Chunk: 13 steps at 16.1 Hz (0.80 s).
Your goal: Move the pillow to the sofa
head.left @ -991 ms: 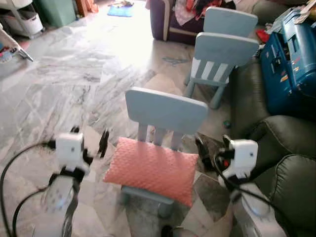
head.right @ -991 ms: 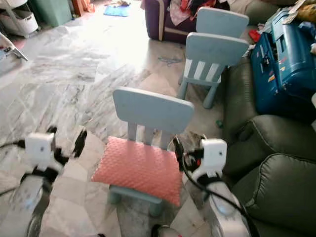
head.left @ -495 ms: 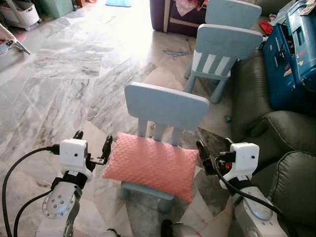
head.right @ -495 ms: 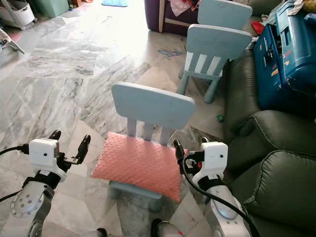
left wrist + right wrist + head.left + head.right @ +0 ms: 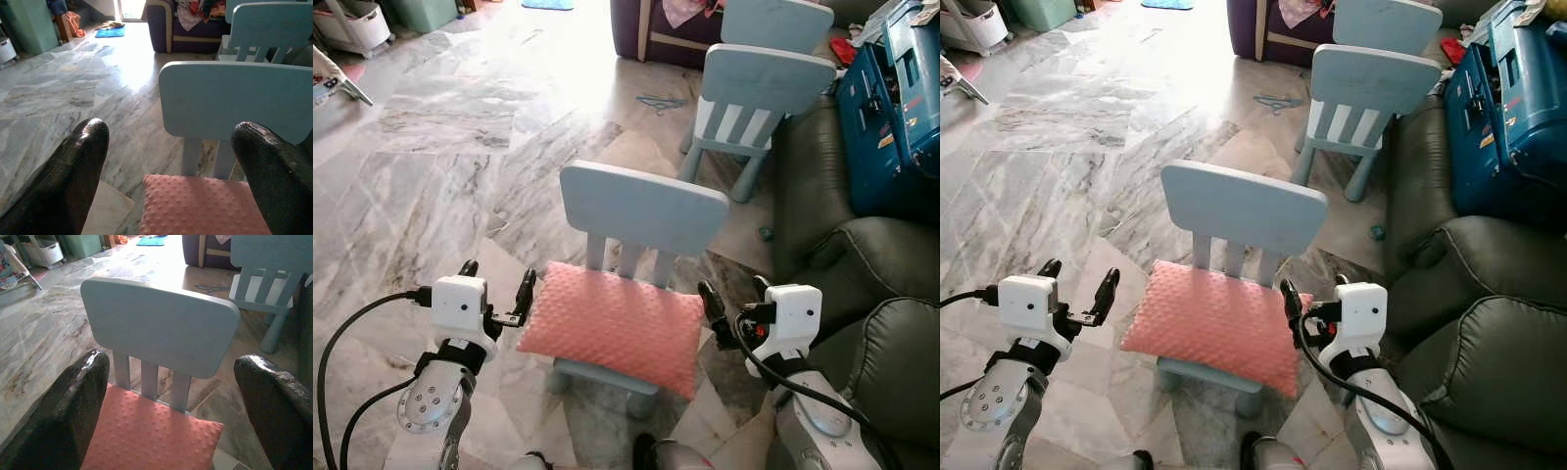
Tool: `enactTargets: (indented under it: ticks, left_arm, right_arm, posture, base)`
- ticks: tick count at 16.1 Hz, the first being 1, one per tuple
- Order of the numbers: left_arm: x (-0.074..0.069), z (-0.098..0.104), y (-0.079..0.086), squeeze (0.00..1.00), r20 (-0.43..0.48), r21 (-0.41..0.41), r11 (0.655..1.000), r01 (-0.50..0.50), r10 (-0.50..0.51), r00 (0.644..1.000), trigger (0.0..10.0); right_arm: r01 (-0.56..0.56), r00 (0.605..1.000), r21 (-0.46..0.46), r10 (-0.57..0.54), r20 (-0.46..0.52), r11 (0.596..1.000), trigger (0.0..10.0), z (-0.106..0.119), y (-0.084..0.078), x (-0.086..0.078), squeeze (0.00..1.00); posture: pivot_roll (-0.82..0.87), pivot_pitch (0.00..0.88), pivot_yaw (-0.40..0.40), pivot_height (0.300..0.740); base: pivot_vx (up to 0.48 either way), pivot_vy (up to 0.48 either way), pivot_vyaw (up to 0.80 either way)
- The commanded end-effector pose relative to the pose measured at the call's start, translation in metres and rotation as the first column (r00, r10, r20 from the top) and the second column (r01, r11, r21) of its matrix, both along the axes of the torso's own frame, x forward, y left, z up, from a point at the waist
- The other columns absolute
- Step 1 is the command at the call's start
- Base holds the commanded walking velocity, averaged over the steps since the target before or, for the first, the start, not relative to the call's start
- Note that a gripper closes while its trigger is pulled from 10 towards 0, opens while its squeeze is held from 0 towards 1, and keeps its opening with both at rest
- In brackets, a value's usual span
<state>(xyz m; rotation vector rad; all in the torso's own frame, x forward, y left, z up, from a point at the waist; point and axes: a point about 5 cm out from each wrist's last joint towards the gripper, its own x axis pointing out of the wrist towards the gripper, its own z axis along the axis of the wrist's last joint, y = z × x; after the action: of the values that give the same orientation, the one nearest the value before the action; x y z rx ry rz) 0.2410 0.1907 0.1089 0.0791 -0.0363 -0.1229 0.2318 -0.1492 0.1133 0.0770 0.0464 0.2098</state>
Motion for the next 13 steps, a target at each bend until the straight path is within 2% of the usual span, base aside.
enactTargets:
  ticks: [1, 4, 6, 10, 13]
  left_arm:
    - [-0.0014, 0.0005, 0.0007, 0.00, -0.006, 0.005, 1.000, -0.005, 0.005, 1.000, 10.0]
    - [-0.0009, 0.0002, 0.0005, 0.00, -0.008, 0.007, 1.000, -0.005, 0.005, 1.000, 10.0]
    - [-0.0008, 0.0002, 0.0002, 0.00, -0.009, 0.007, 1.000, -0.006, 0.006, 1.000, 10.0]
    - [-0.0001, 0.0002, -0.0003, 0.00, -0.009, 0.010, 1.000, -0.006, 0.006, 1.000, 10.0]
    - [-0.0003, 0.0001, -0.0008, 0.00, -0.011, 0.011, 1.000, -0.006, 0.006, 1.000, 10.0]
  right_arm:
    - [0.003, 1.000, 0.002, -0.003, -0.008, 1.000, 10.0, 0.0001, -0.0016, -0.0030, 0.00]
    - [0.001, 1.000, 0.002, -0.001, -0.011, 1.000, 10.0, -0.0005, -0.0011, -0.0026, 0.00]
    - [-0.001, 1.000, 0.003, 0.002, -0.013, 1.000, 10.0, -0.0009, -0.0006, -0.0022, 0.00]
    - [-0.003, 1.000, 0.004, 0.003, -0.017, 1.000, 10.0, -0.0020, -0.0005, -0.0028, 0.00]
    - [-0.008, 1.000, 0.003, 0.008, -0.019, 1.000, 10.0, -0.0024, -0.0004, -0.0029, 0.00]
  posture:
    - [-0.07, 0.220, -0.043, 0.711]
    - [-0.07, 0.219, -0.042, 0.696]
    - [-0.07, 0.217, -0.041, 0.671]
    - [-0.07, 0.216, -0.040, 0.666]
    - [-0.07, 0.217, -0.042, 0.636]
  base:
    - [0.000, 0.000, 0.00]
    - [0.000, 0.000, 0.00]
    - [0.000, 0.000, 0.00]
    - [0.000, 0.000, 0.00]
    - [0.000, 0.000, 0.00]
